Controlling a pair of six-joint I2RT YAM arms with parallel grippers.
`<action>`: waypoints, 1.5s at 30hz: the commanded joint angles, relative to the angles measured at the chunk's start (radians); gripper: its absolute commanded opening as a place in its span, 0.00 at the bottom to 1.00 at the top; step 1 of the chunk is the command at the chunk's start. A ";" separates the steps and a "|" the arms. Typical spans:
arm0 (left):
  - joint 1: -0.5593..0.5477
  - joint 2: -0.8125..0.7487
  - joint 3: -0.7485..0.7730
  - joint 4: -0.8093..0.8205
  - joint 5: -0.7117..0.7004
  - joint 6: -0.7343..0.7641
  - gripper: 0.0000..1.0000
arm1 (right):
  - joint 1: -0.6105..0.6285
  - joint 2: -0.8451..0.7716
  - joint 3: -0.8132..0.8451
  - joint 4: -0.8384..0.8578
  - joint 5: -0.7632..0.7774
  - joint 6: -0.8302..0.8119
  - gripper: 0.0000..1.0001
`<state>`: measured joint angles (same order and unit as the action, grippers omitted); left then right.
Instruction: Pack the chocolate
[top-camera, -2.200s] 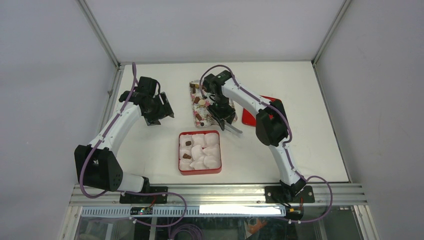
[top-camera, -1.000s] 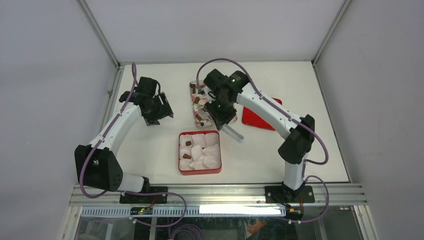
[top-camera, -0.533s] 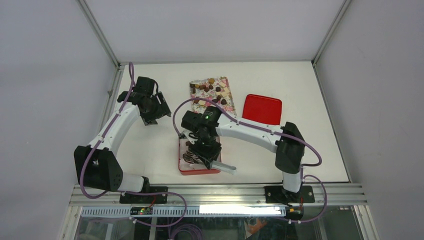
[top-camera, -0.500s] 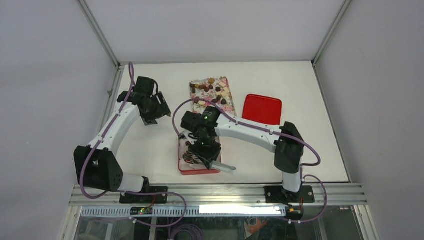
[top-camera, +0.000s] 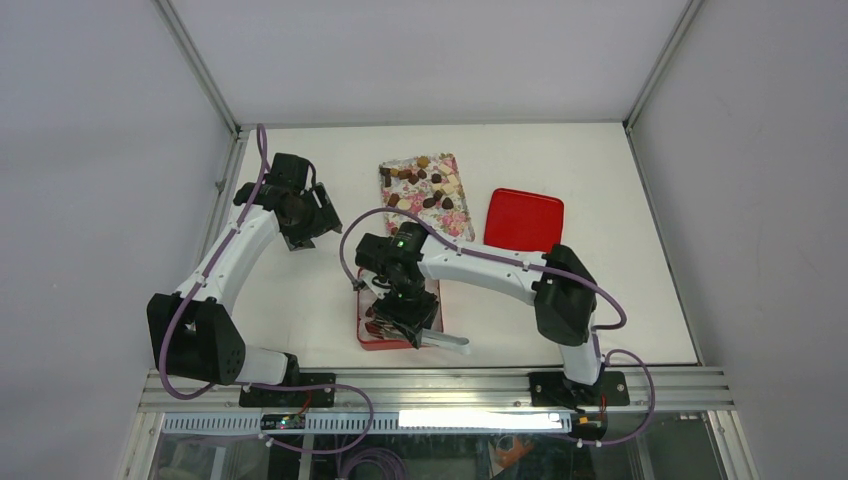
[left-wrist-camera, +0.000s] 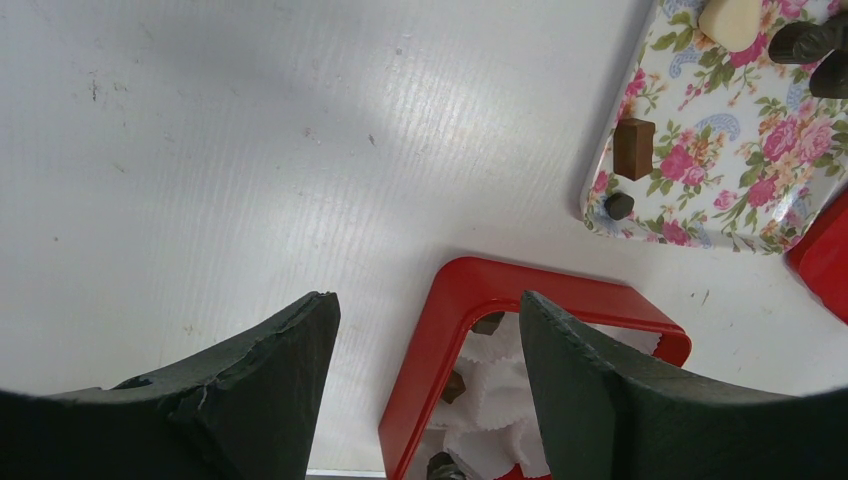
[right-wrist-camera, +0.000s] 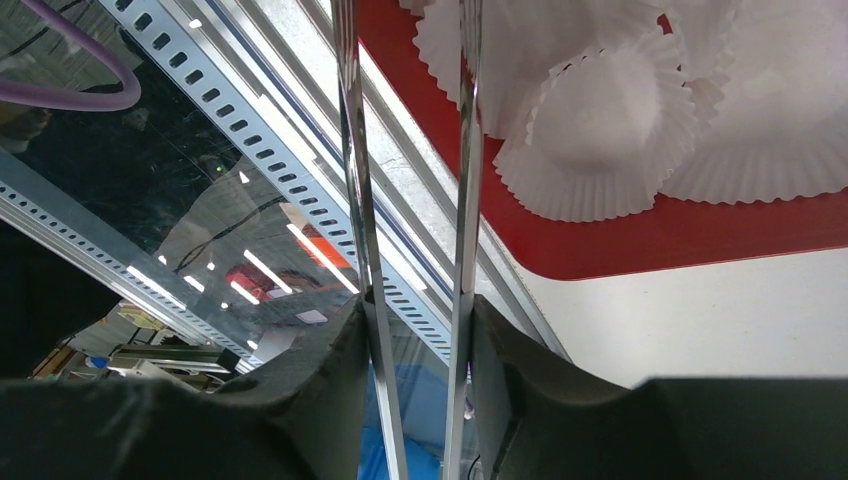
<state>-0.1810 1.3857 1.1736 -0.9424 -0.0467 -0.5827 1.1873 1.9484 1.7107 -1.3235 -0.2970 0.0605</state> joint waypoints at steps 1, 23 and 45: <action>0.011 -0.034 0.023 0.028 0.010 0.006 0.69 | 0.007 -0.005 0.035 0.004 -0.025 -0.016 0.40; 0.050 -0.068 0.035 0.015 -0.055 0.030 0.69 | -0.269 -0.132 0.175 0.022 0.163 0.043 0.42; 0.083 -0.093 -0.006 0.008 -0.020 0.038 0.68 | -0.400 0.331 0.569 -0.147 0.172 -0.025 0.44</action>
<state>-0.1032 1.3270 1.1713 -0.9501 -0.0780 -0.5648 0.7906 2.2913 2.2276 -1.4403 -0.1020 0.0685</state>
